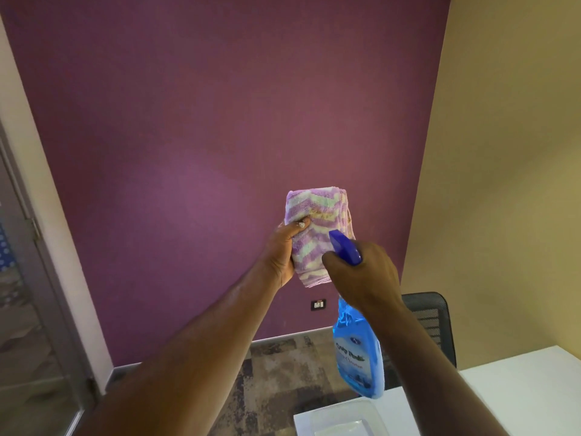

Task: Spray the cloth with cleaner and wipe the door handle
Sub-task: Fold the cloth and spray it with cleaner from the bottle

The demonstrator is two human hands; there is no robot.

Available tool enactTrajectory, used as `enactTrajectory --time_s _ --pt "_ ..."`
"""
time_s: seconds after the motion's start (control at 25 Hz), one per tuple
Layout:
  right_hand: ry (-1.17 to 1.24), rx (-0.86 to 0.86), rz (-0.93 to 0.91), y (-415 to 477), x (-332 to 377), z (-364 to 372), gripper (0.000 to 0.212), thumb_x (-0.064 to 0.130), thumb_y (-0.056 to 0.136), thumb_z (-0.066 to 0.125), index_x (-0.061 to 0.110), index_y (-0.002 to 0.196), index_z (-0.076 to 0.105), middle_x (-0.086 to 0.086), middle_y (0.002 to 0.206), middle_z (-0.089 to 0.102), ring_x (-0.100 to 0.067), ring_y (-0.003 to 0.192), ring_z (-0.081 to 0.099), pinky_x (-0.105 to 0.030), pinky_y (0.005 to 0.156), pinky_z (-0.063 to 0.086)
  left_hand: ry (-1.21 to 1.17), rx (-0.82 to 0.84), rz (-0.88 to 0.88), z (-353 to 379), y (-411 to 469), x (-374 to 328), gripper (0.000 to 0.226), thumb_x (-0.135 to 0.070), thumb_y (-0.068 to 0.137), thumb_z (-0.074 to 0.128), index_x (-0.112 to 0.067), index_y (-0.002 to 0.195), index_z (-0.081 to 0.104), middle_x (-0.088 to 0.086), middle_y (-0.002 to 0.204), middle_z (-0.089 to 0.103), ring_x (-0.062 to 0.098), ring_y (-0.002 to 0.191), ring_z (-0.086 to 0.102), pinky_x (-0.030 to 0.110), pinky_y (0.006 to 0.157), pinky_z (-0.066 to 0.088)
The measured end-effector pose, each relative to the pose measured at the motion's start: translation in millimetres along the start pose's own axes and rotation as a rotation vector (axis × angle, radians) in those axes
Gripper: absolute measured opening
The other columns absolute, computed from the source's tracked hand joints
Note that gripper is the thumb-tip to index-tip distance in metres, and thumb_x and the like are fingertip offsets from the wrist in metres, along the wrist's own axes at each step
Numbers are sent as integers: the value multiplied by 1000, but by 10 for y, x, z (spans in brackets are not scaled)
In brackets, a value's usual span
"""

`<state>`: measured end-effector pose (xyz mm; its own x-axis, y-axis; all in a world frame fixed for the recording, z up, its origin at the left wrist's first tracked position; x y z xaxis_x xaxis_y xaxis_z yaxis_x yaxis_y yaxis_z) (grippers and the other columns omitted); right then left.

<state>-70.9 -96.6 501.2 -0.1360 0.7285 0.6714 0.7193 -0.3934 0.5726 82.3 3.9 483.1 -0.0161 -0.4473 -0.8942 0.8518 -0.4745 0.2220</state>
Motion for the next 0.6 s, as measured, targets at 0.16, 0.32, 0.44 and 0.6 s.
enactTrajectory --time_s 0.16,0.32,0.44,0.6 --pt "-10 -48 -150 156 212 -67 35 33 90 69 26 63 48 10 51 45 -11 49 44 -29 55 46 15 19 -27 22 -22 42 35 -21 91 67 -10 124 66 13 105 76 24 88 77 37 70 63" --pt "-41 -60 -141 305 353 -44 42 39 86 66 25 54 43 12 41 45 -11 42 39 -25 50 35 45 16 -39 45 -59 89 23 -11 99 54 -10 120 65 9 93 76 20 78 77 34 63 63" --pt "0 -73 -66 358 248 -102 39 46 81 62 23 54 46 9 41 38 -12 45 40 -28 50 40 9 28 -41 39 -88 62 36 -19 86 67 -11 121 66 10 98 78 26 85 78 39 69 64" --pt "44 -76 -30 387 -52 -229 33 38 82 66 23 58 49 9 43 41 -13 46 42 -28 51 42 10 30 -26 -42 -79 18 49 -30 80 71 -15 126 65 12 114 78 33 104 76 48 82 65"
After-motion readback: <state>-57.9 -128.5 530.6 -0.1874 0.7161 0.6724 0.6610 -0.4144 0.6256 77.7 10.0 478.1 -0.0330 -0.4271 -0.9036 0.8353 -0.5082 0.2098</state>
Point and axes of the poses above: each hand's wrist, its own y-axis towards the middle knuckle, its own z-axis out of the palm, x = y × z, the point moved 3 cm from there along y, towards the middle knuckle
